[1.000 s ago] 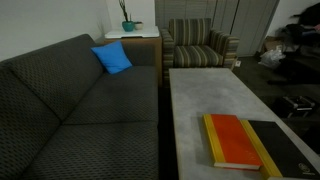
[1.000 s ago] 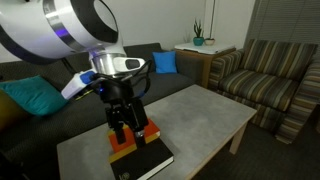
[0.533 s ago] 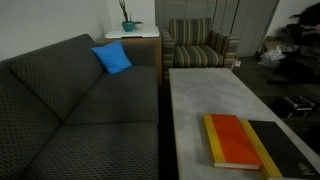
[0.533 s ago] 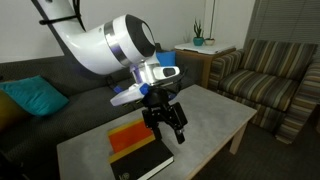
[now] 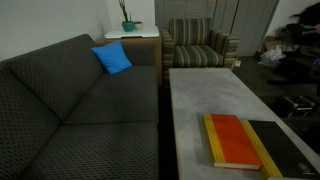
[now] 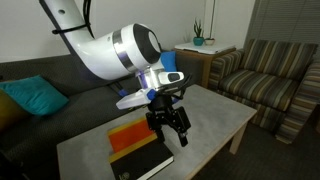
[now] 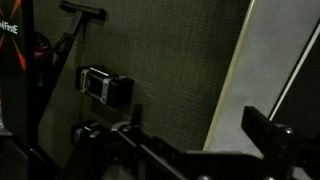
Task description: Open the book cover on the right
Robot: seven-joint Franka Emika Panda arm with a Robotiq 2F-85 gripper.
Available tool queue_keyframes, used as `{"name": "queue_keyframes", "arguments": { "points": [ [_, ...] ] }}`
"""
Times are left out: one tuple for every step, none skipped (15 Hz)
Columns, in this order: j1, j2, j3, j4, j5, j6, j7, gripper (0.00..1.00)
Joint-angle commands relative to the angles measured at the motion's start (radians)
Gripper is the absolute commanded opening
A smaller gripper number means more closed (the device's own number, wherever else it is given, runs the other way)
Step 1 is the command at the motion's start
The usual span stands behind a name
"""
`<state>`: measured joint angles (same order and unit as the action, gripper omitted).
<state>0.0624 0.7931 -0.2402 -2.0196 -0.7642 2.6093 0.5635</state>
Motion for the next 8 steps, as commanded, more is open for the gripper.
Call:
{"name": "queue_keyframes", "arguments": {
  "points": [
    [0.024, 0.004, -0.023, -0.001, 0.029, 0.009, -0.018, 1.0],
    [0.023, 0.01, -0.026, 0.005, 0.025, 0.015, -0.032, 1.0],
    [0.024, 0.015, -0.03, 0.013, 0.025, 0.014, -0.04, 1.0],
    [0.021, 0.027, -0.032, 0.029, 0.028, 0.015, -0.045, 1.0],
    [0.012, 0.032, -0.03, 0.041, 0.034, 0.012, -0.061, 1.0],
    [0.0, 0.053, -0.028, 0.072, 0.042, 0.011, -0.081, 1.0],
    [-0.014, 0.069, -0.025, 0.095, 0.049, 0.021, -0.112, 1.0],
    [-0.035, 0.091, -0.014, 0.129, 0.07, 0.023, -0.159, 1.0]
  ]
}}
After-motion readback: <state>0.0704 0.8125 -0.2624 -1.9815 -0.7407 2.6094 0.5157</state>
